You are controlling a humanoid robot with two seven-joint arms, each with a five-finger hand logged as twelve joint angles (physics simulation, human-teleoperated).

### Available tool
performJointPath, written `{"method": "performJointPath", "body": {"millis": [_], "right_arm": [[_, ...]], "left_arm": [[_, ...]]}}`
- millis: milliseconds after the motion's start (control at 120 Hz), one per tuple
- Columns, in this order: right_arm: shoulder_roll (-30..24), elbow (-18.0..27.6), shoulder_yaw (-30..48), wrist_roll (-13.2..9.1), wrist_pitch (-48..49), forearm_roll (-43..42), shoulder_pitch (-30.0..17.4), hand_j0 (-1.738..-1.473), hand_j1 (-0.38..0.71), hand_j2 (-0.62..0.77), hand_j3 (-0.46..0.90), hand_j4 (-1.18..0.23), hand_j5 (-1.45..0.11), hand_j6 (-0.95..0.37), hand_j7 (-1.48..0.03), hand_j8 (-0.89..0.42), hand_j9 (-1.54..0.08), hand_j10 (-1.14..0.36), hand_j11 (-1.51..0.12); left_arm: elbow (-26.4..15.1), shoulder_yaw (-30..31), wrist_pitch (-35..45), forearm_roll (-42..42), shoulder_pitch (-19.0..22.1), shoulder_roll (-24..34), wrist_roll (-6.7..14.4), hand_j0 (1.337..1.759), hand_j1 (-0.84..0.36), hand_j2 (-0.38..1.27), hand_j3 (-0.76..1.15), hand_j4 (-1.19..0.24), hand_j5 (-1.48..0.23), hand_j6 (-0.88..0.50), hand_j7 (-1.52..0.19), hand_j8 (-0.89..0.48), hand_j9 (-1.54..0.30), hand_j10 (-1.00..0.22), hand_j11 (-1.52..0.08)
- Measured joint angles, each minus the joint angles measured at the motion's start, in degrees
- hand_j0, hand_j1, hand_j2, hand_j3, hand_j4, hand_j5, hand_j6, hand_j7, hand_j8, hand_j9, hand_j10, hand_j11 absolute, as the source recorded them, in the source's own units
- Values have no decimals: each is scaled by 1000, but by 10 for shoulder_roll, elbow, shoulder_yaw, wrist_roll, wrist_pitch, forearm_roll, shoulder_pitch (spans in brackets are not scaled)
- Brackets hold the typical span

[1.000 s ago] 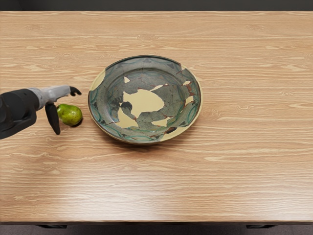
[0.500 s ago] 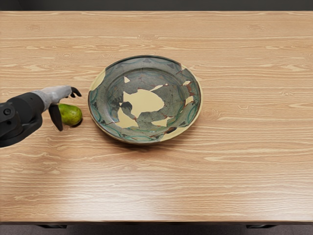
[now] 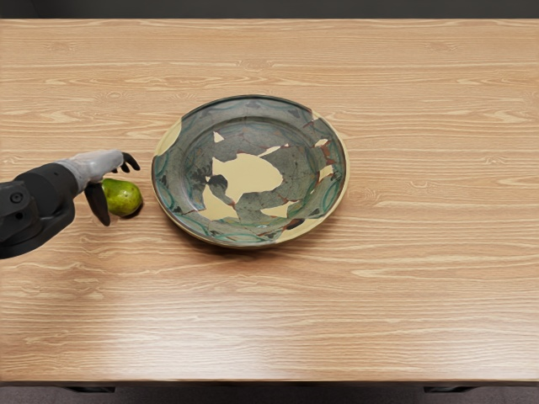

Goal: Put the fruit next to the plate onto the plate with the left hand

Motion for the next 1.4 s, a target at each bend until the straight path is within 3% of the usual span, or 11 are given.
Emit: {"method": "performJointPath", "body": {"millis": [642, 1058, 1183, 1400], "right_arm": [[0, 0, 0, 0, 0, 0, -1, -1658, -349, 0, 0, 0, 0, 0, 0, 0, 0, 0, 0], [0, 0, 0, 0, 0, 0, -1, -1658, -349, 0, 0, 0, 0, 0, 0, 0, 0, 0, 0], [0, 0, 0, 0, 0, 0, -1, -1658, -349, 0, 0, 0, 0, 0, 0, 0, 0, 0, 0], [0, 0, 0, 0, 0, 0, -2, -1658, -349, 0, 0, 0, 0, 0, 0, 0, 0, 0, 0]], "left_arm": [[33, 0, 1, 25, 8, -25, 0, 1658, -36, 69, 0, -329, -421, -330, -421, -330, -421, -328, -421], [35, 16, 0, 25, 8, -23, 0, 1658, -229, 111, 0, -489, -638, -470, -639, -495, -639, -494, -639], [35, 17, 0, 25, 7, -23, 0, 1656, -252, 180, 0, -459, -721, -440, -725, -546, -724, -553, -723], [34, 17, -2, 23, 5, -21, 0, 1655, -272, 275, 0, -409, -835, -390, -826, -512, -822, -618, -821]]}}
